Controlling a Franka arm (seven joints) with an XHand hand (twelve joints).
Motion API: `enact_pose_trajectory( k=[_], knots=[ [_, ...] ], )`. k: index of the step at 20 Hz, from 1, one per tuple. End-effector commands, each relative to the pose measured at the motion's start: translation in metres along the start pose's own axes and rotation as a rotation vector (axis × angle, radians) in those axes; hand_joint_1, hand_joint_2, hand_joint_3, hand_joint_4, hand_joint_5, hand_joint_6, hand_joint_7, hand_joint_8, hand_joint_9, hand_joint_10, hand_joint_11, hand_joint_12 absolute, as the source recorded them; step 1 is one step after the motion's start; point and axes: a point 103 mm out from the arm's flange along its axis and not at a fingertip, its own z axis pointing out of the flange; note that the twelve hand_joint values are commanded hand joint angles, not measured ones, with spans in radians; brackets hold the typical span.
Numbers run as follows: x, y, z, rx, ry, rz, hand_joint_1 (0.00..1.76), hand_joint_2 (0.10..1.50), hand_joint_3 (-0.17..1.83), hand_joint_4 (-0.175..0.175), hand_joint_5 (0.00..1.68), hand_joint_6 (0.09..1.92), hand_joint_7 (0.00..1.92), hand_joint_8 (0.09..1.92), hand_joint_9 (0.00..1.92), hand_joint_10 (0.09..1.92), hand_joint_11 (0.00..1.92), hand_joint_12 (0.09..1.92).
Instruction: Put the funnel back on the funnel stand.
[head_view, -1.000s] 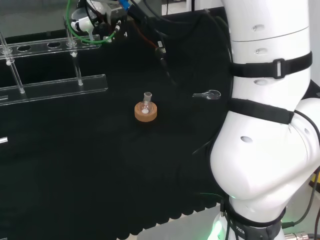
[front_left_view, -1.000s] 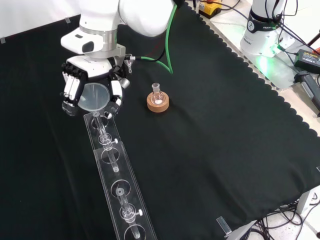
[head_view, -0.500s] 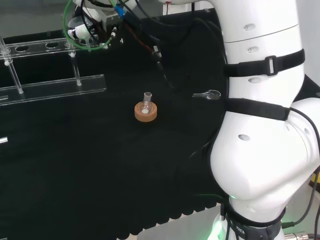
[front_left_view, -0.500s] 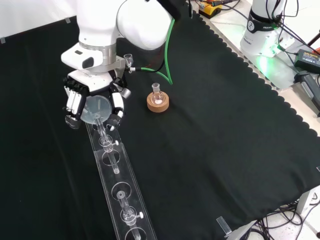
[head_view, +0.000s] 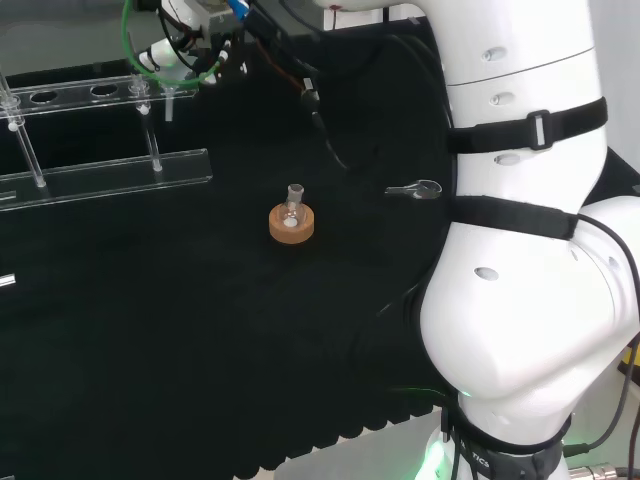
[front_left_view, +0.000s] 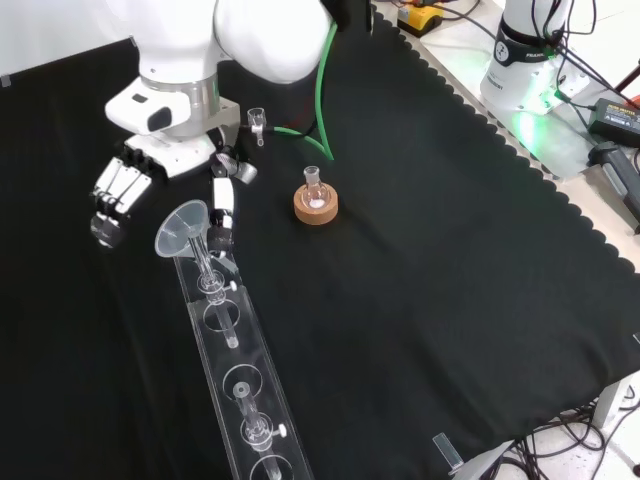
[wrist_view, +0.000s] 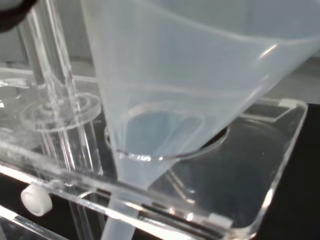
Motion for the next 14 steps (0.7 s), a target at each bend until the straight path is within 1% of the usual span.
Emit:
enact_pose_trajectory(
  k=[1,2,4,5,6,7,8,9,10,11,13,14],
  knots=[
    [-0.013,-0.004,-0.005,0.024,-0.022,0.015,0.53,0.62,0.10,-0.099,0.24,0.09,0.02,0.82,0.61,0.09,0.44,1.43],
    [-0.011,-0.003,-0.010,0.026,-0.028,0.013,0.53,0.62,0.09,-0.098,0.23,0.09,0.01,0.80,0.60,0.09,0.42,1.43],
    [-0.010,-0.001,-0.033,0.053,0.005,0.022,0.51,0.63,0.08,-0.092,0.20,0.09,0.00,0.66,0.53,0.09,0.35,1.47],
    [-0.011,-0.002,-0.046,0.070,0.022,0.026,0.50,0.64,0.07,-0.089,0.18,0.09,0.00,0.55,0.48,0.09,0.31,1.49],
    [-0.016,-0.006,-0.068,0.105,0.024,0.060,0.48,0.65,0.06,-0.084,0.14,0.09,0.00,0.39,0.41,0.09,0.24,1.52],
    [-0.019,-0.009,-0.080,0.122,0.042,0.063,0.46,0.66,0.06,-0.079,0.10,0.09,0.00,0.24,0.35,0.09,0.17,1.55],
    [-0.024,-0.015,-0.103,0.136,0.103,0.048,0.42,0.67,0.06,-0.071,0.07,0.09,0.00,0.13,0.28,0.09,0.11,1.57],
    [-0.027,-0.020,-0.119,0.141,0.144,0.036,0.38,0.68,0.05,-0.065,0.04,0.09,0.00,0.09,0.22,0.09,0.06,1.59],
    [-0.030,-0.024,-0.132,0.138,0.175,0.029,0.35,0.69,0.05,-0.061,0.02,0.09,0.00,0.09,0.18,0.09,0.03,1.59],
    [-0.037,-0.033,-0.156,0.127,0.225,0.020,0.32,0.70,0.05,-0.057,0.01,0.09,0.00,0.09,0.15,0.09,0.01,1.58],
    [-0.045,-0.044,-0.181,0.107,0.275,0.020,0.27,0.72,0.06,-0.053,0.00,0.09,0.00,0.09,0.12,0.09,0.00,1.56],
    [-0.051,-0.049,-0.192,0.095,0.303,0.028,0.25,0.72,0.06,-0.052,0.00,0.09,0.00,0.09,0.11,0.09,0.00,1.55]
  ],
)
